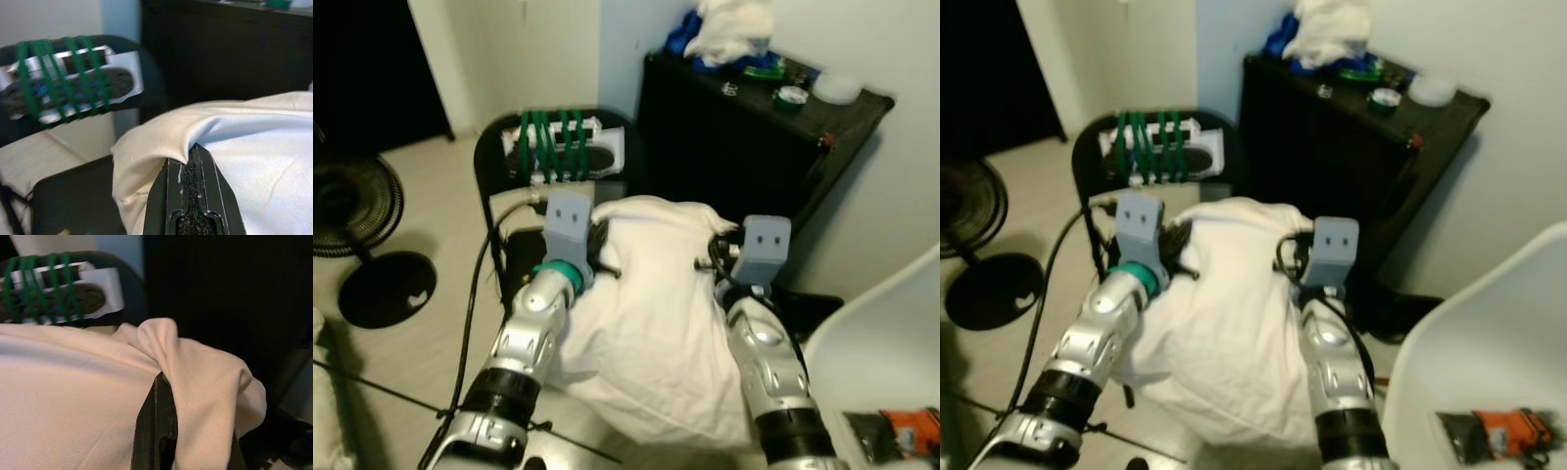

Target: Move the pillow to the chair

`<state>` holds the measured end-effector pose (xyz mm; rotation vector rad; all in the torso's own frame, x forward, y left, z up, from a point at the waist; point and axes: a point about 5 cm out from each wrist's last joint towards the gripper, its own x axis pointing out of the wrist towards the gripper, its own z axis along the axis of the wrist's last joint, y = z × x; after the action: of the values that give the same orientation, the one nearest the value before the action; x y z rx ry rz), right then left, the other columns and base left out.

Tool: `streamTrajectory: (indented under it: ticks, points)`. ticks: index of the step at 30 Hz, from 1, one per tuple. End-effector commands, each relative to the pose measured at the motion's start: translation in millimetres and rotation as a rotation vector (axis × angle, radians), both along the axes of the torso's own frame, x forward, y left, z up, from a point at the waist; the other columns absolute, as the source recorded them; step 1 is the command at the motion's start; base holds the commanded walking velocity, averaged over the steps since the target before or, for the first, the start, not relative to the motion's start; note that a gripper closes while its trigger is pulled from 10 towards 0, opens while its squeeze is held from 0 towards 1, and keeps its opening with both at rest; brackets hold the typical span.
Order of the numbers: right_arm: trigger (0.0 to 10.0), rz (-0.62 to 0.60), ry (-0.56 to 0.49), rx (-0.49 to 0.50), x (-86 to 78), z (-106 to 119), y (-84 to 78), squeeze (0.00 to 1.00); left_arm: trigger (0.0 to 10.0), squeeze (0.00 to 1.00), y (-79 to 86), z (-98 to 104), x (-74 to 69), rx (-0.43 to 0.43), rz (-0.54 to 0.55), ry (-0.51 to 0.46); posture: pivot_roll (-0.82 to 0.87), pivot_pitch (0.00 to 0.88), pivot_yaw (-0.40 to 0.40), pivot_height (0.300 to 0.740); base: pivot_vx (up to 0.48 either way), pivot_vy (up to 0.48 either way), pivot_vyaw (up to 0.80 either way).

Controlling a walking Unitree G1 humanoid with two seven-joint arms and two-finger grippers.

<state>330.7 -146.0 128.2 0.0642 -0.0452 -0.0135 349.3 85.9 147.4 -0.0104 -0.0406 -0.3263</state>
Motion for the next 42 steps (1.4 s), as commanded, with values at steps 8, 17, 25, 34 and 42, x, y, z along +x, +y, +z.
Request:
streamTrajectory:
  ticks: [8,17,25,34,42]
  points:
    - [10.0,-0.003,-0.053,0.011,0.3,8,3.6,0.00,10.0,0.00,5.4,-1,0.5,0.007,0.008,-0.020,-0.09,0.000,0.014,0.740,0.000,0.000,0.00]
    - [10.0,-0.009,-0.041,0.009,1.1,3,2.0,0.00,10.0,0.00,9.9,-11,-0.1,0.024,0.035,0.002,-0.08,0.000,0.002,0.740,0.000,0.000,0.00]
    - [10.0,0.001,-0.038,0.000,4.9,3,2.8,0.00,10.0,0.00,11.3,-13,0.5,0.018,0.052,0.002,-0.08,0.005,-0.004,0.740,0.000,0.000,0.00]
    - [10.0,0.002,-0.038,-0.007,6.7,2,2.0,0.00,10.0,0.00,10.9,-12,3.2,0.038,0.057,-0.006,-0.09,0.024,0.002,0.740,0.000,0.000,0.00]
    - [10.0,0.003,-0.033,-0.009,5.2,-1,1.7,0.00,10.0,0.00,7.7,-13,3.0,0.041,0.052,-0.011,-0.09,0.018,-0.003,0.740,0.000,0.000,0.00]
